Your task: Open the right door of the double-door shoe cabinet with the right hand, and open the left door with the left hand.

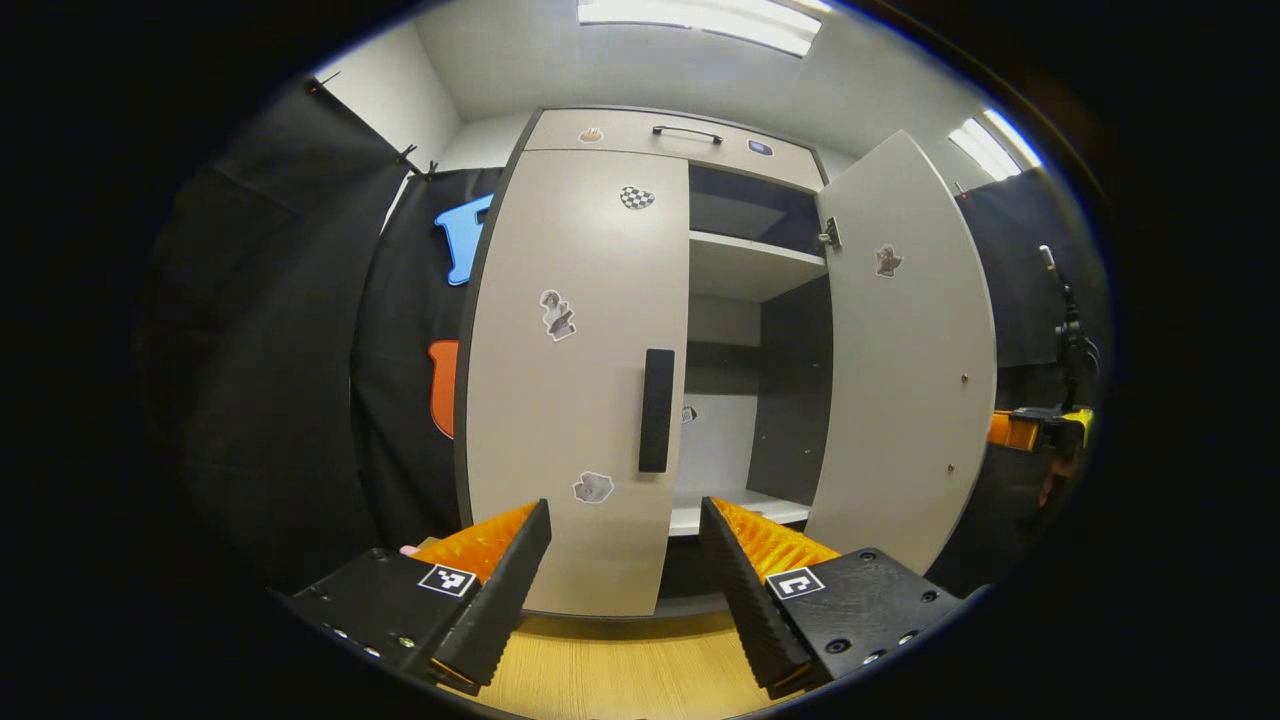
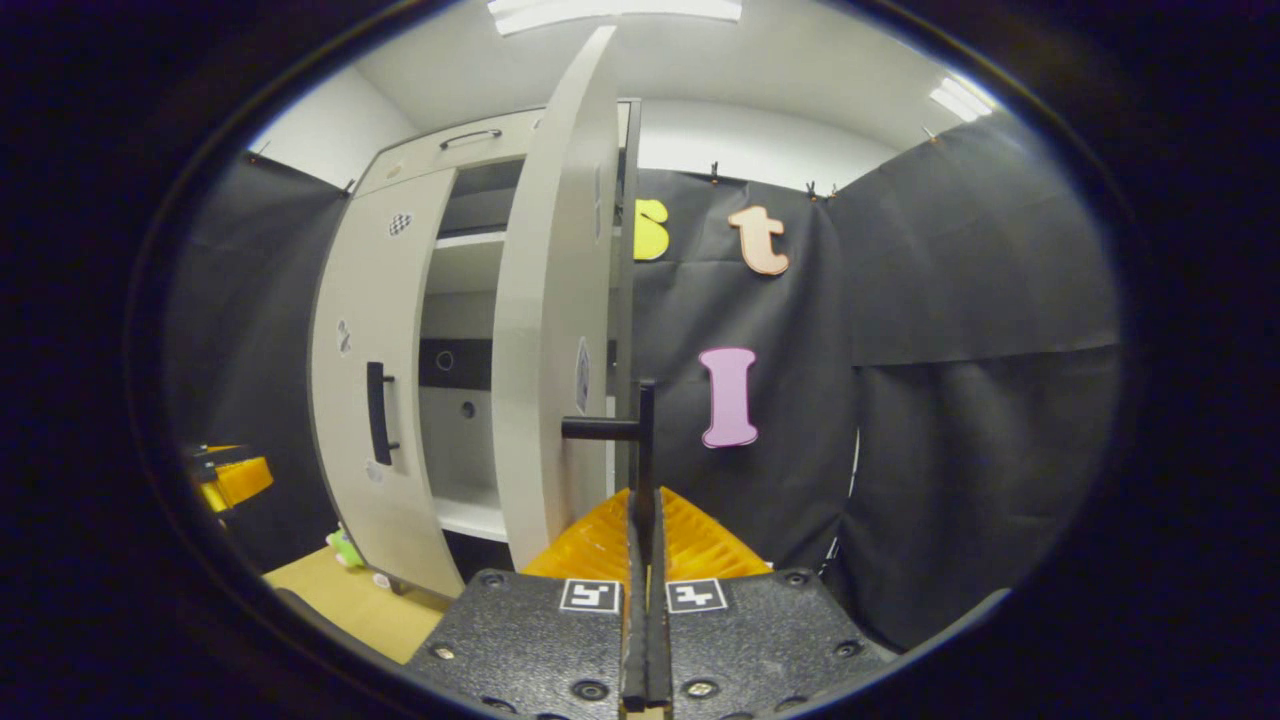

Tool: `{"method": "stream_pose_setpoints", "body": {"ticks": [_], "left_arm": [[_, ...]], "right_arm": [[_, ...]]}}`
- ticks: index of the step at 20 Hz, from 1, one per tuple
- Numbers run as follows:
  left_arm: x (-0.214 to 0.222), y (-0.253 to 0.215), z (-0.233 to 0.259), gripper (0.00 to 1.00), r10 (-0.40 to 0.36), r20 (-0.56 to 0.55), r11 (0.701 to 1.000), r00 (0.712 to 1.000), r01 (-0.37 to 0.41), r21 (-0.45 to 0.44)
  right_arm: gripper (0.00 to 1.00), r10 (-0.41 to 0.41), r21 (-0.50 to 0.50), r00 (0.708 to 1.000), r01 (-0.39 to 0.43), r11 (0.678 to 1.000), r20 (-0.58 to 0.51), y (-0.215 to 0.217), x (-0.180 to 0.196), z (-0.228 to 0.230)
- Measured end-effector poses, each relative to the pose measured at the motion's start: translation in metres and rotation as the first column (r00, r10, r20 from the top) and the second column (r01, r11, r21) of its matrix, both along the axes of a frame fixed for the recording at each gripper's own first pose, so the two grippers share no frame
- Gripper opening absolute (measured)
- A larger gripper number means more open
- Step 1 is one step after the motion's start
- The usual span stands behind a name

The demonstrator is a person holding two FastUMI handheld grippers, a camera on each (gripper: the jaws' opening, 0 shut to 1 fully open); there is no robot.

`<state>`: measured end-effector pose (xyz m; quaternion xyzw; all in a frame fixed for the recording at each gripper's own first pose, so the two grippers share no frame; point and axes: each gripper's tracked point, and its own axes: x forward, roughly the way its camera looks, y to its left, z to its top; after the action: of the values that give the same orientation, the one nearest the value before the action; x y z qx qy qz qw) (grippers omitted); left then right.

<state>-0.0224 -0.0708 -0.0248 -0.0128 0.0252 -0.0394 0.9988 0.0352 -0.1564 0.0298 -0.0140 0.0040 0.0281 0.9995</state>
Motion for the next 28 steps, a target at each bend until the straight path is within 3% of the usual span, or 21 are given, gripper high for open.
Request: {"method": "stream_pose_setpoints", "body": {"ticks": [5, 9, 13, 18, 19, 21, 23, 24, 25, 26, 28], "left_arm": [[-0.002, 0.005, -0.001, 0.89, 0.018, 0.003, 1.0, 1.0, -0.018, -0.006], [-0.004, 0.011, -0.008, 0.89, 0.032, -0.006, 0.999, 0.999, -0.032, -0.004], [-0.004, 0.021, -0.023, 0.89, 0.059, -0.041, 0.998, 0.997, -0.059, 0.002], [-0.007, 0.027, -0.027, 0.9, 0.059, -0.053, 0.998, 0.997, -0.06, -0.023], [-0.008, 0.03, -0.027, 0.9, 0.064, -0.051, 0.998, 0.997, -0.065, -0.021], [-0.007, 0.034, -0.027, 0.89, 0.071, -0.05, 0.997, 0.996, -0.072, -0.015], [-0.007, 0.035, -0.027, 0.89, 0.075, -0.049, 0.997, 0.996, -0.076, -0.013], [-0.005, 0.035, -0.025, 0.89, 0.074, -0.046, 0.997, 0.996, -0.075, -0.017], [-0.003, 0.032, -0.022, 0.9, 0.072, -0.039, 0.997, 0.997, -0.073, -0.021], [0.0, 0.032, -0.02, 0.9, 0.071, -0.031, 0.997, 0.997, -0.072, -0.025], [0.007, 0.027, -0.014, 0.9, 0.064, -0.014, 0.997, 0.998, -0.065, -0.039]], "right_arm": [[0.04, 0.001, -0.01, 1.0, -0.001, 1.0, -0.004, -0.003, -0.005, -0.003], [0.04, -0.059, -0.032, 0.998, 0.06, 0.998, 0.026, -0.002, -0.055, 0.002], [0.04, 0.02, 0.009, 0.999, -0.021, 1.0, 0.042, 0.047, -0.096, -0.003], [0.06, 0.1, 0.004, 0.995, -0.1, 0.995, -0.015, 0.096, -0.086, -0.029], [0.19, 0.117, -0.009, 0.993, -0.117, 0.993, -0.031, 0.104, -0.084, -0.034], [0.26, 0.112, -0.048, 0.993, -0.114, 0.992, -0.043, 0.11, -0.078, -0.042], [0.57, 0.101, -0.049, 0.994, -0.103, 0.993, -0.045, 0.114, -0.073, -0.047], [0.62, 0.111, -0.042, 0.993, -0.113, 0.993, -0.048, 0.118, -0.072, -0.051], [0.76, 0.124, -0.029, 0.991, -0.125, 0.992, -0.052, 0.123, -0.07, -0.054], [0.84, 0.133, -0.019, 0.99, -0.135, 0.991, -0.055, 0.126, -0.068, -0.057], [0.83, 0.138, -0.02, 0.988, -0.14, 0.99, -0.066, 0.127, -0.066, -0.063]]}}
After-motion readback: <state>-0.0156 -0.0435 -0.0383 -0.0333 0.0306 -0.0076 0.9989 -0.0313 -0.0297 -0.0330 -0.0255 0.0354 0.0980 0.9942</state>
